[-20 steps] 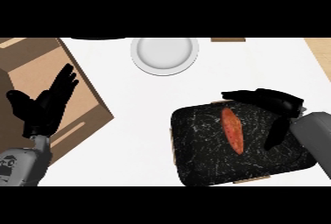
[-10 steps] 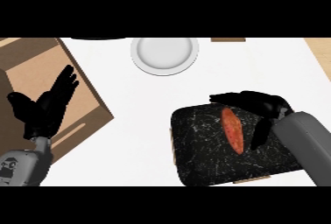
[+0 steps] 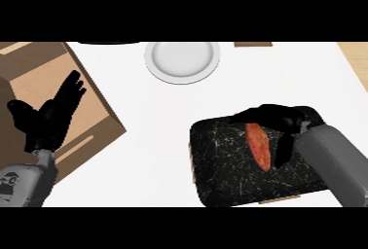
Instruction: Pick the sweet potato from the tray and place it in the plate
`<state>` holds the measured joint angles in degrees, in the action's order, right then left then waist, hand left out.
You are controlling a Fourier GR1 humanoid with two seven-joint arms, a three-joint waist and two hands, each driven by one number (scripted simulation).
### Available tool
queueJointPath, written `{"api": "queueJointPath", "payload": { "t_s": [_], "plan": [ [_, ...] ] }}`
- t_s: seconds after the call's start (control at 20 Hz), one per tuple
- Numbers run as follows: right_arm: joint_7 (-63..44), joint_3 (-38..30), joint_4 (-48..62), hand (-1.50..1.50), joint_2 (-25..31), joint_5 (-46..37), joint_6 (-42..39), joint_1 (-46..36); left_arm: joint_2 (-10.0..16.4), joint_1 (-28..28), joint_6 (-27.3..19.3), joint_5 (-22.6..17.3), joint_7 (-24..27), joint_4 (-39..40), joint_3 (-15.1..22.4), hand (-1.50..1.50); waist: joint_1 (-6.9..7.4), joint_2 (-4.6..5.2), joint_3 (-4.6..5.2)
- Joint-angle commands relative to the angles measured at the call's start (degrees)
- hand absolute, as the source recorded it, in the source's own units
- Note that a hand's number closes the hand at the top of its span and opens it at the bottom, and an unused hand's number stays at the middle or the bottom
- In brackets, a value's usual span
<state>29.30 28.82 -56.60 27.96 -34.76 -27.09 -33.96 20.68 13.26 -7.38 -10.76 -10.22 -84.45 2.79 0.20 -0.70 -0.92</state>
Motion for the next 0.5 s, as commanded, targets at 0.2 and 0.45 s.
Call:
{"api": "queueJointPath", "payload": {
  "t_s": [0.2,0.45],
  "plan": [
    [3.8,3.0,-3.2,1.5,-2.2,-3.8,-0.2,2.1,-1.7,-3.2,0.5,1.1,0.4,3.9,0.0,0.0,-0.16,0.72,0.93],
    [5.8,-0.1,-2.8,1.5,-1.2,-2.4,-3.1,1.3,-2.6,-2.9,1.5,1.5,0.1,3.6,0.3,0.0,-0.21,0.72,0.94]
  ]
}}
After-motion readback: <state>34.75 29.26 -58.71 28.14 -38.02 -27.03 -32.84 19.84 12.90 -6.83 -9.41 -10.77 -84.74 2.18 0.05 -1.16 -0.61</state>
